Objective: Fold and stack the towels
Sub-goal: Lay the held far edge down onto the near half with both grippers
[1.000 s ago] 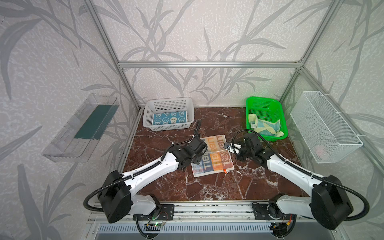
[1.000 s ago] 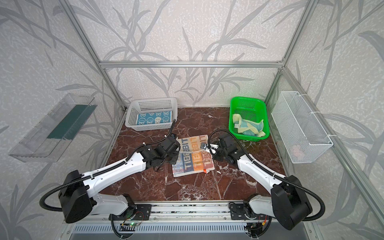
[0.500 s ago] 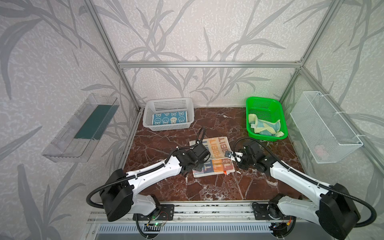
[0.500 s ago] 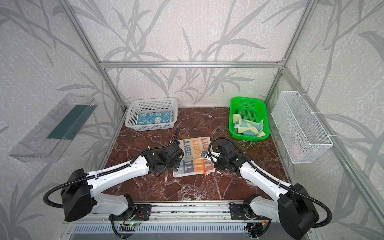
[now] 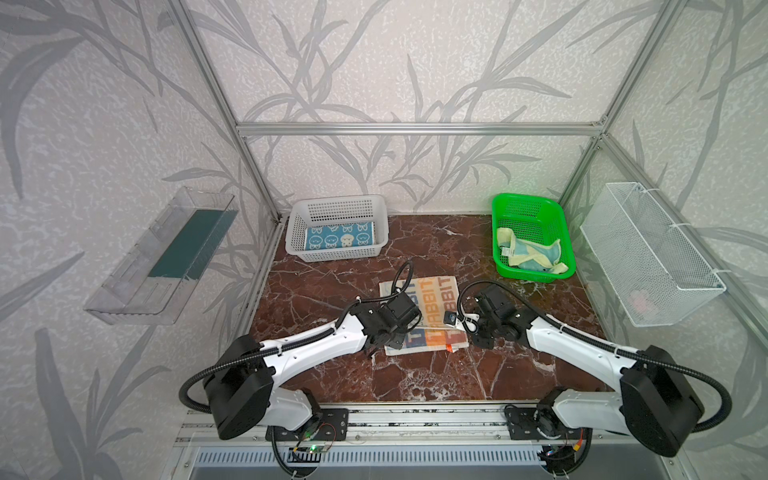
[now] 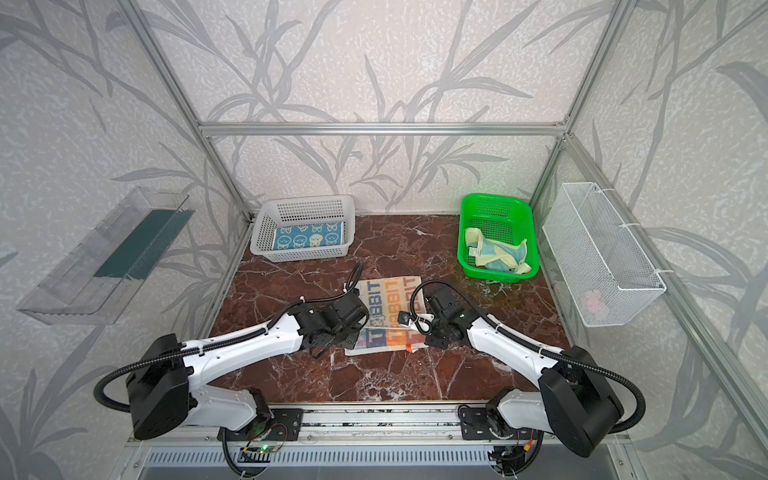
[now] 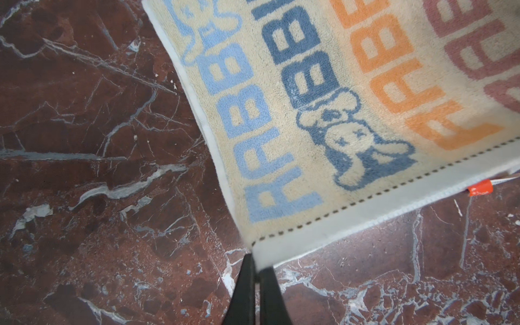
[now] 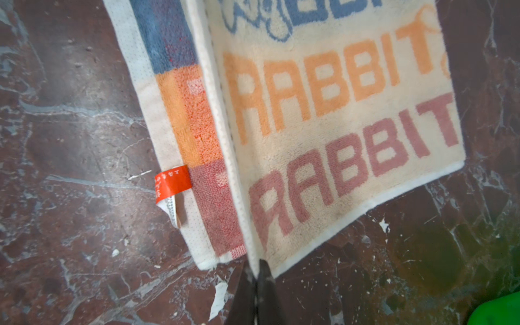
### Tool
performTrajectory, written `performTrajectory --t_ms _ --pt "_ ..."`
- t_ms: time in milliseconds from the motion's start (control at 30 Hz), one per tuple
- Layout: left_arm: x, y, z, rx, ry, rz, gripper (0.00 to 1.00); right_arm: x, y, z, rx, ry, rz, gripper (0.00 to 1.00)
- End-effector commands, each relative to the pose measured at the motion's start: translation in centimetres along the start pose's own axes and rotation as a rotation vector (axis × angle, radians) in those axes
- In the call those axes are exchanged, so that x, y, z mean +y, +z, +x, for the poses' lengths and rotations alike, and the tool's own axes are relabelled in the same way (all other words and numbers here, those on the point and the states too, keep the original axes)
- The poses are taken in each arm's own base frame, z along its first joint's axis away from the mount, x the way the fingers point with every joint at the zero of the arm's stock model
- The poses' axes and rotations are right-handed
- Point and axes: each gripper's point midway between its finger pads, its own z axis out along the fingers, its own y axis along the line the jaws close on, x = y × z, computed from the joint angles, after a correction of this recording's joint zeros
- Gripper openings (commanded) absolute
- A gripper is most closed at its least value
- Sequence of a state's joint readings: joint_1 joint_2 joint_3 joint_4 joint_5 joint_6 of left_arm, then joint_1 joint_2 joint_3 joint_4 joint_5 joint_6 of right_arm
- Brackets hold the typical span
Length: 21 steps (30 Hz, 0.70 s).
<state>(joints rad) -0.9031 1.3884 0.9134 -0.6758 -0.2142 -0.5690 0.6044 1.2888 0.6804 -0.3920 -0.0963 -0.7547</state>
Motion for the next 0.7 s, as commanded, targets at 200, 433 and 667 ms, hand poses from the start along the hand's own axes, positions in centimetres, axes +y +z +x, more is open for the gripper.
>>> performTrajectory --t_ms 200,433,667 --pt "1.3 -2.2 -1.4 -0.050 0.005 -0.056 0.00 -1.3 -2.5 -1.4 -0.010 -0.023 0.059 0.00" --pt "1.5 -4.2 -2.2 -0.098 -0.006 -0.027 0.00 -1.3 -4.4 -2.5 -0.064 -0.054 0.087 0.00" --pt "1.2 -2.9 -0.3 -0.035 -0.003 -0.012 0.00 0.2 -3.8 -1.9 -0.051 -0.041 0.024 0.00"
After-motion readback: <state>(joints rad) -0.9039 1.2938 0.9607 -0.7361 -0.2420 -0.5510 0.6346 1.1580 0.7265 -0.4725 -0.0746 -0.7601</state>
